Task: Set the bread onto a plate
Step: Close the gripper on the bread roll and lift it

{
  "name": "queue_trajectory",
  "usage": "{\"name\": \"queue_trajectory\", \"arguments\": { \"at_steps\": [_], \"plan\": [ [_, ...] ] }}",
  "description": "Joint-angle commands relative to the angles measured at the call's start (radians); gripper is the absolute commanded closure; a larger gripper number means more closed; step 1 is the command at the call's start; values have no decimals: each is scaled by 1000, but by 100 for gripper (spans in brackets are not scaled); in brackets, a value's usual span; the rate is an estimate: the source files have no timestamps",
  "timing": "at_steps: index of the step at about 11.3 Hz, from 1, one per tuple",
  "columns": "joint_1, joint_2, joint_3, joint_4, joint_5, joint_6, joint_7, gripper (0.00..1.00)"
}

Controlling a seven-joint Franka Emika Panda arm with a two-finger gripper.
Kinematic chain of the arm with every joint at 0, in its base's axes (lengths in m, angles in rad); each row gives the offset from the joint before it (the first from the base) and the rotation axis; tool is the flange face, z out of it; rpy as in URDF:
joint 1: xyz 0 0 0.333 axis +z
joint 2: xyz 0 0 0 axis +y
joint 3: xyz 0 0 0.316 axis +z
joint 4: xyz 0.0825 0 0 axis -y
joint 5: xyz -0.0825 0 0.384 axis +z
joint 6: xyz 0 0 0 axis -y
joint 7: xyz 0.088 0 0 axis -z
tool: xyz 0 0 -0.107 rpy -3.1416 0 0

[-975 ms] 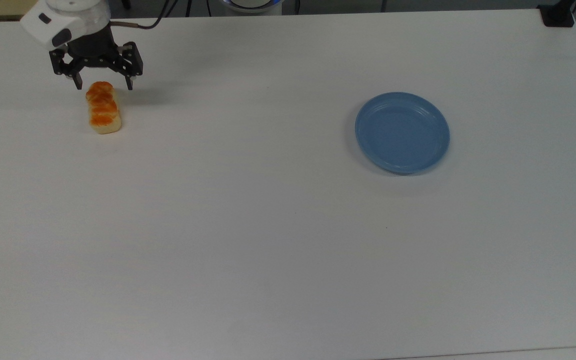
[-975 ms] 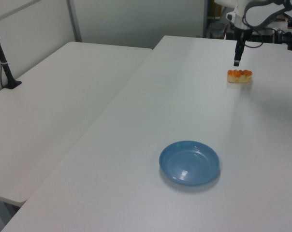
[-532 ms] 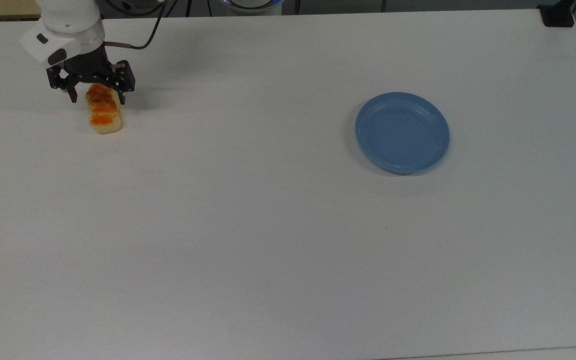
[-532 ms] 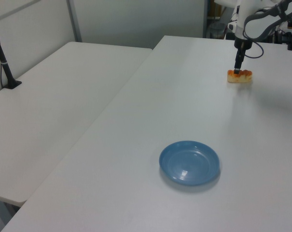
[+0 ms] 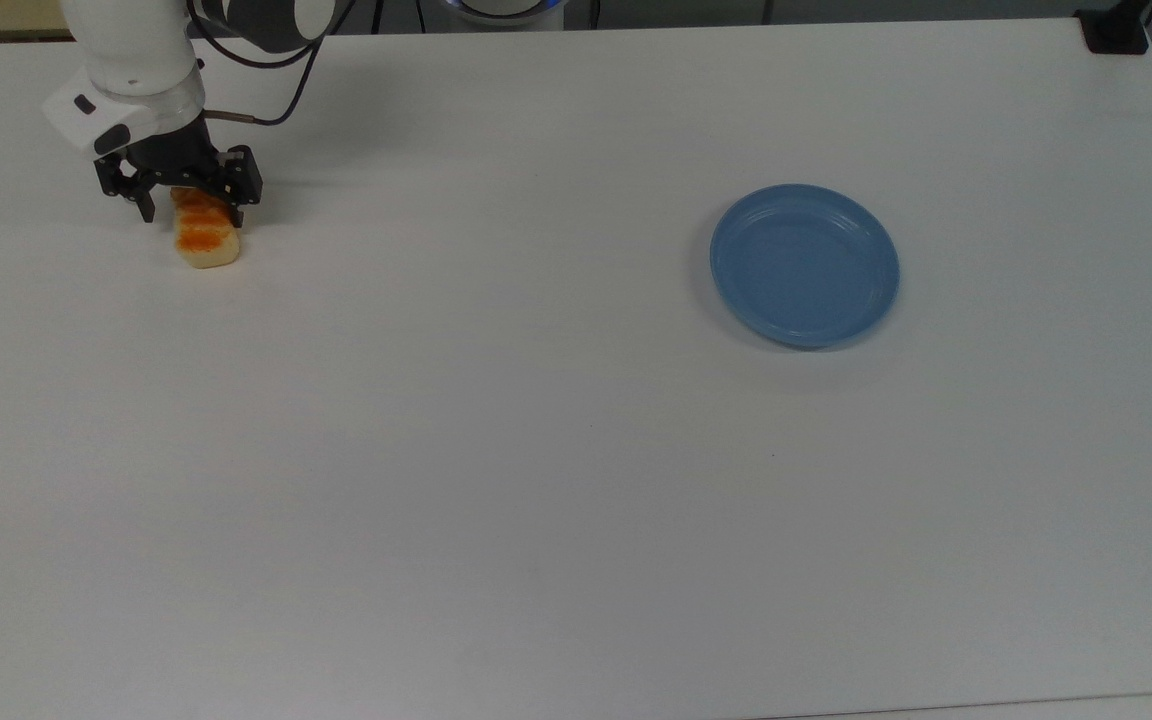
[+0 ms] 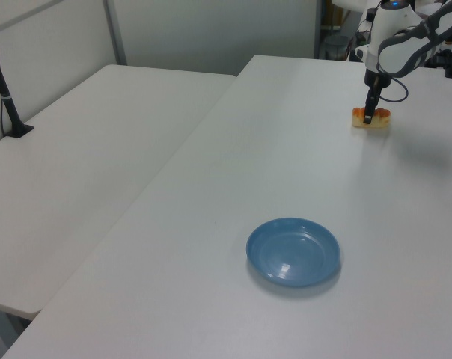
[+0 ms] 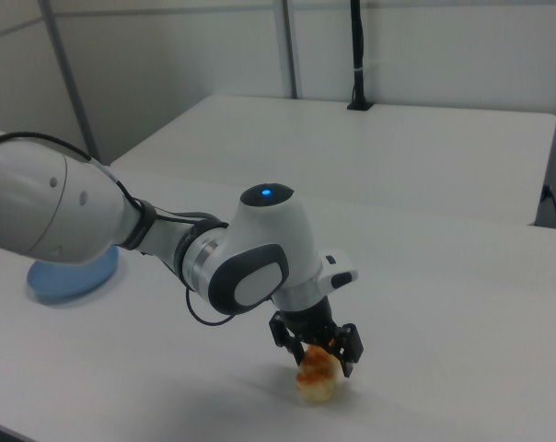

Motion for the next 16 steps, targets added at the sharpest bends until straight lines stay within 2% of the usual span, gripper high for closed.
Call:
{"name": "queue_trajectory", "arguments": {
  "at_steps": [1, 4, 6, 9, 10, 14, 16],
  "plan": [
    [6, -9, -8, -17, -17, 25, -2, 35],
    [24, -29, 2, 4, -15, -45, 76, 54],
    [70, -78, 6, 27, -14, -180, 112, 54],
    [168, -140, 52, 142, 1, -421, 244, 54],
    [183, -149, 90, 192, 3, -502, 295, 54],
    [187, -149, 377, 349, 27, -642, 615, 54],
    [194, -131, 483, 418, 40, -711, 749, 54]
  ]
}}
